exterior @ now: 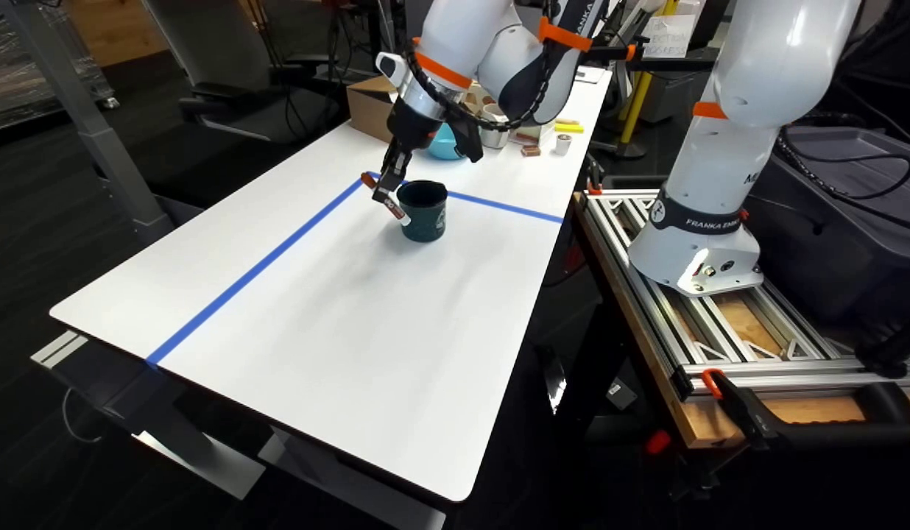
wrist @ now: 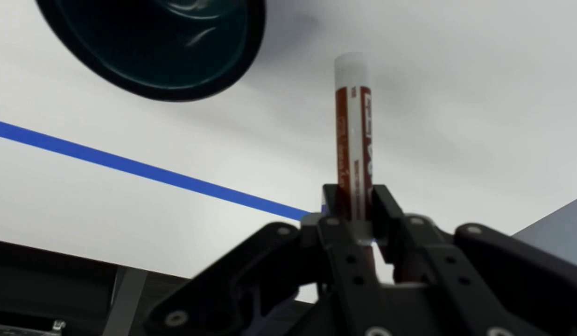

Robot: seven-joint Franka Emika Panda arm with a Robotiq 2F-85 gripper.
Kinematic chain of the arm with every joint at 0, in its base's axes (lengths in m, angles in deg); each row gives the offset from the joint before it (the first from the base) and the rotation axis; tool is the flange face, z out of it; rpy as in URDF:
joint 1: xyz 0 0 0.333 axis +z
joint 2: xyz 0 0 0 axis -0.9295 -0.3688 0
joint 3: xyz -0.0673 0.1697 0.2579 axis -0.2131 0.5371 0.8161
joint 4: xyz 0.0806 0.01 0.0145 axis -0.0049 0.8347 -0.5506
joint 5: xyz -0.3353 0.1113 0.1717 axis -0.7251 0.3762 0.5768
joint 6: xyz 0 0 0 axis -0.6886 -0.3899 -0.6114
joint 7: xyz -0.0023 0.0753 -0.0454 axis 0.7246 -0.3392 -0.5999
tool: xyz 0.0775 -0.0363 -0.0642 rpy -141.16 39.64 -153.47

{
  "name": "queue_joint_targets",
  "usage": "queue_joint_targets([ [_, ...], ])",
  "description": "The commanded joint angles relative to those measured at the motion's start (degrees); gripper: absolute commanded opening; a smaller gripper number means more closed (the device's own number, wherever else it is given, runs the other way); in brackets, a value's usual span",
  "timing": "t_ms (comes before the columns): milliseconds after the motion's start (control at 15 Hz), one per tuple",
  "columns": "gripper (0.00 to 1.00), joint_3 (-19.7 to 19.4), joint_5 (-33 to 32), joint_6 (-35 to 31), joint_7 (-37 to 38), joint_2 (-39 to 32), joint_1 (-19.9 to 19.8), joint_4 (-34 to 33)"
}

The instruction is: Remove the marker from the cup and put it on the table

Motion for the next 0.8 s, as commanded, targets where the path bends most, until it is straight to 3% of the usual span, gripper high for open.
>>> queue_joint_targets([
  [0,0.05,0.89,0.09,-1.22,-0.27,-4.96,0.19,-1.47],
  [733,0.05,1.71,0.26,0.1,-0.12,-15.92,0.11,-6.6],
])
